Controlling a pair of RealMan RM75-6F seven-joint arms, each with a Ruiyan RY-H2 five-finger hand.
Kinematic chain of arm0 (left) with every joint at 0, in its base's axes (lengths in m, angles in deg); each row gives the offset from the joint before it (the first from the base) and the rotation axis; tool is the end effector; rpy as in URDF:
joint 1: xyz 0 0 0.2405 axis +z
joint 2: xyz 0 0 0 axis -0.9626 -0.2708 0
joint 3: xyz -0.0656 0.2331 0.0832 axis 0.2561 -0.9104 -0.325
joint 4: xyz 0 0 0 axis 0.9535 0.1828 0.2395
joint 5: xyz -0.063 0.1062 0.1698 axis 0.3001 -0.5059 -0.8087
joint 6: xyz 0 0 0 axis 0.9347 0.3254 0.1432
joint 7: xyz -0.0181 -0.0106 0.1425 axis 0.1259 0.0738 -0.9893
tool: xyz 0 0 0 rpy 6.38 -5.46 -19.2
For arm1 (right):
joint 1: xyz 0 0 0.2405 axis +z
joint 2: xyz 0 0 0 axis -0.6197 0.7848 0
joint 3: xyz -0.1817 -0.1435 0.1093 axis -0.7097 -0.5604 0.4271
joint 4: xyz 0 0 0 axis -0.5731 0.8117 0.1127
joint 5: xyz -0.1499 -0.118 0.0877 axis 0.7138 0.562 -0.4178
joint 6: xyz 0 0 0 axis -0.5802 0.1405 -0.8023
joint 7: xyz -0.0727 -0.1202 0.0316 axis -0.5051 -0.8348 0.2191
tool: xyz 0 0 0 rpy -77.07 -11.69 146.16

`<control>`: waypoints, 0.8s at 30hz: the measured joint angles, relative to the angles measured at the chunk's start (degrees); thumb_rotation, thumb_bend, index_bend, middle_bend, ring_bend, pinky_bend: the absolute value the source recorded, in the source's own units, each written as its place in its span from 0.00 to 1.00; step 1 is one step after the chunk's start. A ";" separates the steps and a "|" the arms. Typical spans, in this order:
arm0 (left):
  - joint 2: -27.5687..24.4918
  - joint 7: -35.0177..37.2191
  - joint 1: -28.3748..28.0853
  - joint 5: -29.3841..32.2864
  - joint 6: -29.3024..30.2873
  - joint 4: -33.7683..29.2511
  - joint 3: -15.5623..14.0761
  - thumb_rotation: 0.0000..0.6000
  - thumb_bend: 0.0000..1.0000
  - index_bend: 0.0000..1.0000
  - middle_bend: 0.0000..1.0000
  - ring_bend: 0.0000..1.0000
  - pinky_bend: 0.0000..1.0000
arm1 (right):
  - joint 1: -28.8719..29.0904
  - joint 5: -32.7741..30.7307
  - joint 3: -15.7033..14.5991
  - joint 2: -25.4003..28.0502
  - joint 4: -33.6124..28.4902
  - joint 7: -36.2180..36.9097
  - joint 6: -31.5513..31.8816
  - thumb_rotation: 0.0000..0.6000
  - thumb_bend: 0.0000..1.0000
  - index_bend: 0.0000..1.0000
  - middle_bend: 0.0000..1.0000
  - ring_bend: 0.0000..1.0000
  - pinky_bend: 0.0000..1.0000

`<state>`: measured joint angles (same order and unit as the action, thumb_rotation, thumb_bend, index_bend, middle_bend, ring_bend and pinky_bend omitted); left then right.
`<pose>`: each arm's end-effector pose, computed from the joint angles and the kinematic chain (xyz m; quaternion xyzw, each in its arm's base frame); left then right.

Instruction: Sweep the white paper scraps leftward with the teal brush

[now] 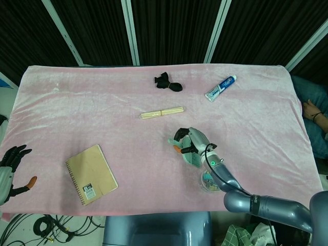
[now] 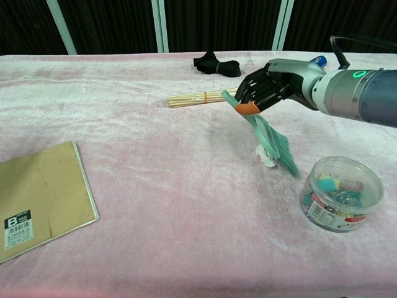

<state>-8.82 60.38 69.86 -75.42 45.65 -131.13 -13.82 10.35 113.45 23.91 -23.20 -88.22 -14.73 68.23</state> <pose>-0.3152 0.1705 0.1565 -0.5714 -0.4594 -0.4032 0.5476 -0.1098 -0.3636 -0.0230 0.5614 -0.6595 0.4307 0.2538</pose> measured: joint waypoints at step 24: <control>-0.28 -0.03 -0.26 0.27 -0.76 -0.14 -0.10 1.00 0.30 0.18 0.09 0.00 0.29 | -6.78 26.76 6.06 -10.58 5.27 40.32 8.31 1.00 0.49 0.81 0.65 0.37 0.14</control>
<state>-9.10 60.35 69.60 -75.15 44.89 -131.27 -13.92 3.58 140.21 29.97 -33.78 -82.95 25.59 76.54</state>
